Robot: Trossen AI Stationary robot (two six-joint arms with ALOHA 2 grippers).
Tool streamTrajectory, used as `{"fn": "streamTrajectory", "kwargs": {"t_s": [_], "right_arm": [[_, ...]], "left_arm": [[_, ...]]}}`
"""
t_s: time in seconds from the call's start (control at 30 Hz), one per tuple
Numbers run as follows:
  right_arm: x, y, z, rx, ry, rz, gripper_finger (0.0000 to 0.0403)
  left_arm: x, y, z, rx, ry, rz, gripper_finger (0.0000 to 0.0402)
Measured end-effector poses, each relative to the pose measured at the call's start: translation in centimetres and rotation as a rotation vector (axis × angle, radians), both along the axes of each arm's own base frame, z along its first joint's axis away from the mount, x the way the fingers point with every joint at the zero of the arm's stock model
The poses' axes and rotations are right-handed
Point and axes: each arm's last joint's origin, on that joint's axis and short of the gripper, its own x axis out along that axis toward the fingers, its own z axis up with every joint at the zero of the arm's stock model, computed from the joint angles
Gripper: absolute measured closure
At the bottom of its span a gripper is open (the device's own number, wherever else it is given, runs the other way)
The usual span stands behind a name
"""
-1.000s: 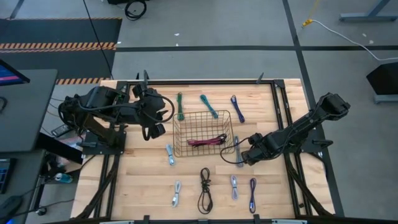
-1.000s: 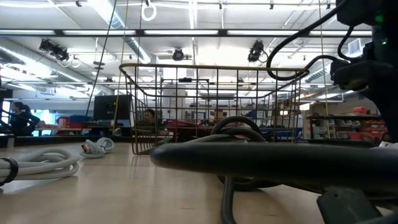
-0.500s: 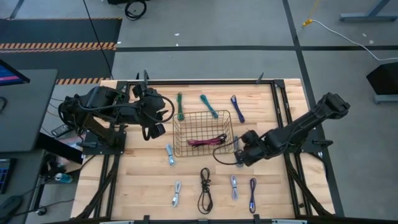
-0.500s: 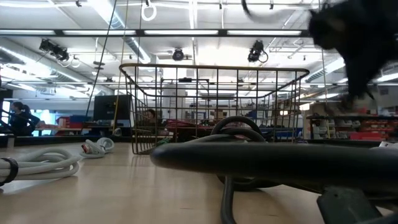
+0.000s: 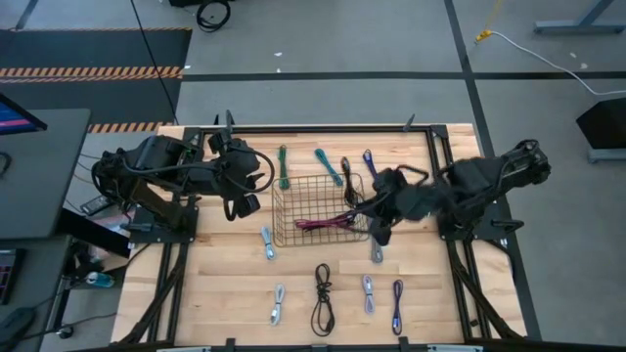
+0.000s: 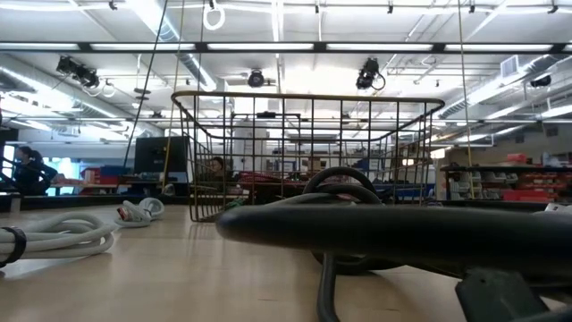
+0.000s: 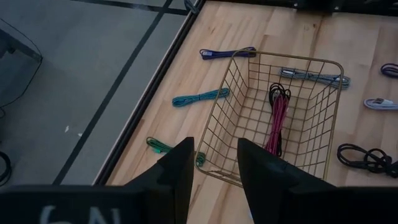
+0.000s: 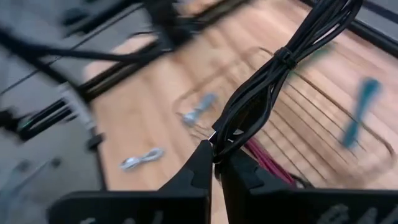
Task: Pick and place USB-C Cables
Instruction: Put the top black USB cable into the gold wire basket
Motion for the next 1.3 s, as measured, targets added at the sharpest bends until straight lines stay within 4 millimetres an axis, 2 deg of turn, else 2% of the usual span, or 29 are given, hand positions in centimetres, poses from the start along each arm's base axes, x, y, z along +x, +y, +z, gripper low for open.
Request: {"fn": "streamTrajectory", "kwargs": {"t_s": [0.07, 0.17, 0.3, 0.5, 0.67, 0.9, 1.13, 1.3], "right_arm": [[0.3, -0.7, 1.1, 0.000, -0.023, 0.096, 0.0386], [0.7, -1.8, 1.5, 0.026, -0.016, 0.252, 0.0386], [1.5, -3.5, 1.2, 0.091, 0.012, 0.405, 0.0386], [3.6, -6.3, -0.2, 0.162, 0.051, 0.526, 0.0386], [6.6, -8.3, -3.1, 0.237, 0.131, 0.634, 0.0386], [10.0, -9.7, -9.2, 0.270, 0.376, 0.721, 0.0386], [11.1, -9.4, -14.6, 0.150, 0.708, 0.793, 0.0387], [12.3, -8.6, -16.7, 0.095, 0.749, 0.870, 0.0387]], "left_arm": [[0.0, 0.0, 0.0, 0.000, 0.000, 0.000, 0.0271], [0.0, 0.0, 0.0, -0.015, 0.005, -0.011, 0.0271], [0.0, -0.1, -0.1, -0.041, 0.013, -0.031, 0.0271], [0.0, -0.2, -0.1, -0.072, 0.025, -0.061, 0.0271], [0.0, -0.2, -0.1, -0.078, 0.022, -0.056, 0.0271], [0.0, -0.3, -0.1, -0.079, 0.022, -0.057, 0.0271], [0.0, -0.3, -0.1, -0.079, 0.022, -0.057, 0.0271], [0.0, -0.3, -0.1, -0.079, 0.022, -0.056, 0.0271]]}}
